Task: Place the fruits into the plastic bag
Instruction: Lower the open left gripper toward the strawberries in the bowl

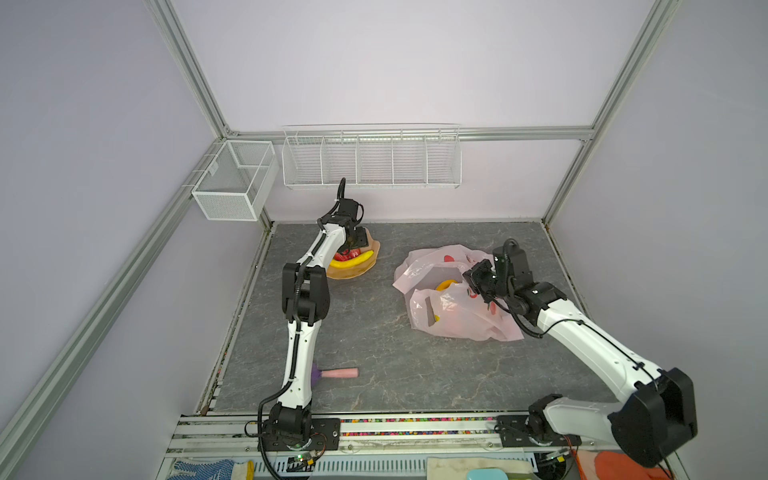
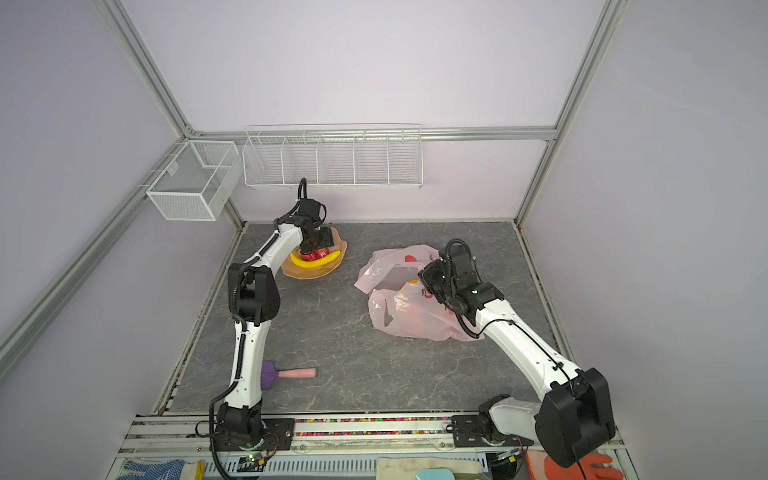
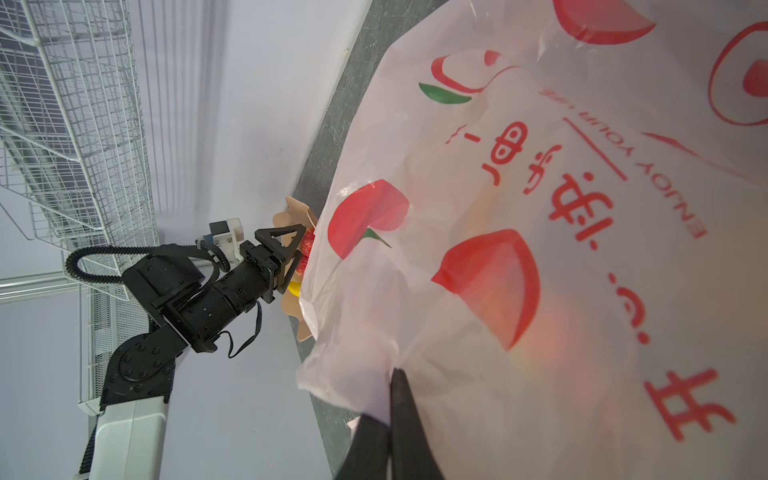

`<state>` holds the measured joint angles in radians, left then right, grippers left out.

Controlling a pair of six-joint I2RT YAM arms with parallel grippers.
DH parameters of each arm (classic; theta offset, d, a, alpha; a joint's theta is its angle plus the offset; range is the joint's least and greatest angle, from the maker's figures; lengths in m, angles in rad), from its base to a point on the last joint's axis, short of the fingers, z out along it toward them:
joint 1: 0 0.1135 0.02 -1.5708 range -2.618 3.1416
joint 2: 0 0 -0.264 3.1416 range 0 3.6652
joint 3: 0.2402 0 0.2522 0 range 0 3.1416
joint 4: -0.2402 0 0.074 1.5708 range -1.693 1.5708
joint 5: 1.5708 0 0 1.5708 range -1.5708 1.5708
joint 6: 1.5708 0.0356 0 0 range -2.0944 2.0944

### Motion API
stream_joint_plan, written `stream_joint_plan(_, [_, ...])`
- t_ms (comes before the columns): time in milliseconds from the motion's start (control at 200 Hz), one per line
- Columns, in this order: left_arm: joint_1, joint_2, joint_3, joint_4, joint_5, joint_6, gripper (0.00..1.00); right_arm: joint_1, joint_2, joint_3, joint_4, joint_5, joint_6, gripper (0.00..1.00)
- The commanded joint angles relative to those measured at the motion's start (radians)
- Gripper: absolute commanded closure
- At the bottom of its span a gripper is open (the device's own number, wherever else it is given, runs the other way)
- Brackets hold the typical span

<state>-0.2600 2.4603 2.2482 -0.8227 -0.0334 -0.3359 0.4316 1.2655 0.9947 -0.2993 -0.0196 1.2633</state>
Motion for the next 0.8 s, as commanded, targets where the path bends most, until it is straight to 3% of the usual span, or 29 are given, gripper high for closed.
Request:
stream_joint_plan(0, [0.015, 0.045, -0.002, -0.033, -0.015, -0.007, 0.31, -0.006, -0.006, 0.015, -0.012, 0.01, 0.001, 0.94])
stream_joint_plan(590, [0.015, 0.064, -0.031, -0.034, -0.037, 0.008, 0.34, -0.007, -0.002, 0.019, -0.014, 0.017, -0.003, 0.94])
stream_joint_plan(795, [0.015, 0.062, -0.037, -0.032, -0.031, 0.015, 0.4, -0.006, -0.005, 0.018, -0.015, 0.018, -0.003, 0.94])
